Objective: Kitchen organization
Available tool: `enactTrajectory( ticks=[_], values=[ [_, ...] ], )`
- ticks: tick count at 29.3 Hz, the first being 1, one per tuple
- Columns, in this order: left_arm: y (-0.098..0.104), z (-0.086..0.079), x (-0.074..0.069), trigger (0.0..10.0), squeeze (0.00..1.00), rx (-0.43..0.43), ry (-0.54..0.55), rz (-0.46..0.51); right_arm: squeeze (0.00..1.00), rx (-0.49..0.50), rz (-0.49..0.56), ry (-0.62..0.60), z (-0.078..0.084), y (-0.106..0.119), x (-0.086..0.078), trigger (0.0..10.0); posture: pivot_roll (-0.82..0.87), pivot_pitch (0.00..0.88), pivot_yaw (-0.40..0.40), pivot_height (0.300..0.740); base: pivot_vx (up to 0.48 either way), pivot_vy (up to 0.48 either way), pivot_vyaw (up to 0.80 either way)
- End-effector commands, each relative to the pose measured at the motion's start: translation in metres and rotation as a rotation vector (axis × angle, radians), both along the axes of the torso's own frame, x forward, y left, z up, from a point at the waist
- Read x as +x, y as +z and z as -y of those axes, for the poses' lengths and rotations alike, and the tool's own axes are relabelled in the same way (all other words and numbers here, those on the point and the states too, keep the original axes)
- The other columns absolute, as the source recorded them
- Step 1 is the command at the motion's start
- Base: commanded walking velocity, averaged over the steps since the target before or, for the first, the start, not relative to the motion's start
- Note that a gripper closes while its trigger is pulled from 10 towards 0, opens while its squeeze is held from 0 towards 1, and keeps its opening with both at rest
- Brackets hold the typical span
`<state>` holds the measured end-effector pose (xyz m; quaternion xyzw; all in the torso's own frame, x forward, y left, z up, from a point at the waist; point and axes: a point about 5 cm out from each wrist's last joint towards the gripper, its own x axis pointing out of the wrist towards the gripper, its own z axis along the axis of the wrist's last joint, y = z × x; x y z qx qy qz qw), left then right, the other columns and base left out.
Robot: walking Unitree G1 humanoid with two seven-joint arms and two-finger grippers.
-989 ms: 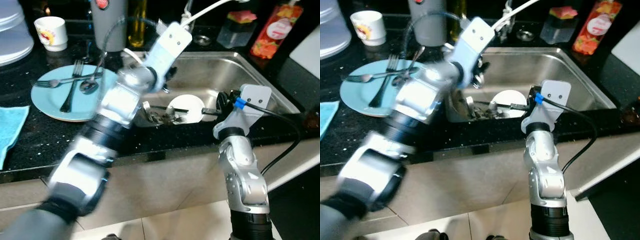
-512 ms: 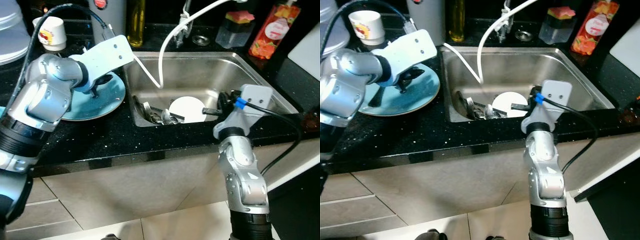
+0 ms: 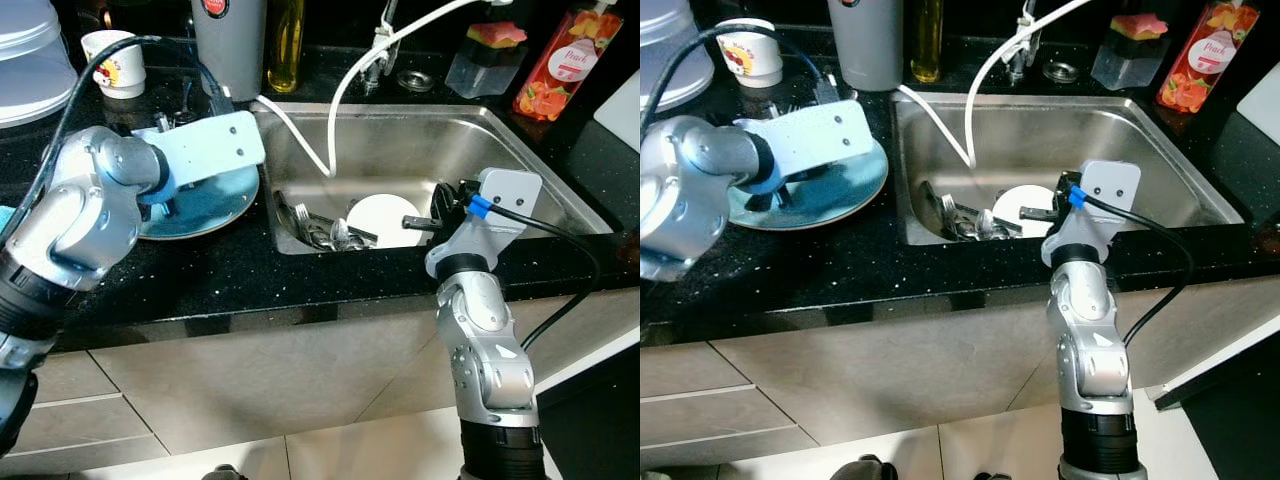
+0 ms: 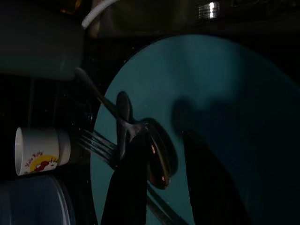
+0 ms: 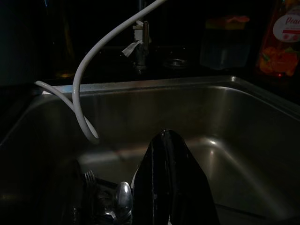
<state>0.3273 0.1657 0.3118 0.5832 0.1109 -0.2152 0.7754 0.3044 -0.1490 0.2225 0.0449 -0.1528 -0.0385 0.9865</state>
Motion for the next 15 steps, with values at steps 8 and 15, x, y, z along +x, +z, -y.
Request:
enactTrajectory(
  ticks=[8, 15],
  values=[
    [-0.019, -0.019, 0.003, 10.0, 0.0, 0.165, 0.09, -0.038, 0.0, 0.004, -0.011, -0.009, 0.004, -0.004, 0.001, 10.0, 0.27, 0.09, -0.084, 0.74, 0.0, 0.0, 0.0],
    [-0.028, -0.03, 0.004, 10.0, 0.0, 0.224, 0.149, -0.051, 0.0, 0.005, -0.008, -0.006, 0.002, -0.003, 0.001, 10.0, 0.27, 0.085, -0.086, 0.74, 0.0, 0.0, 0.0]
  ],
)
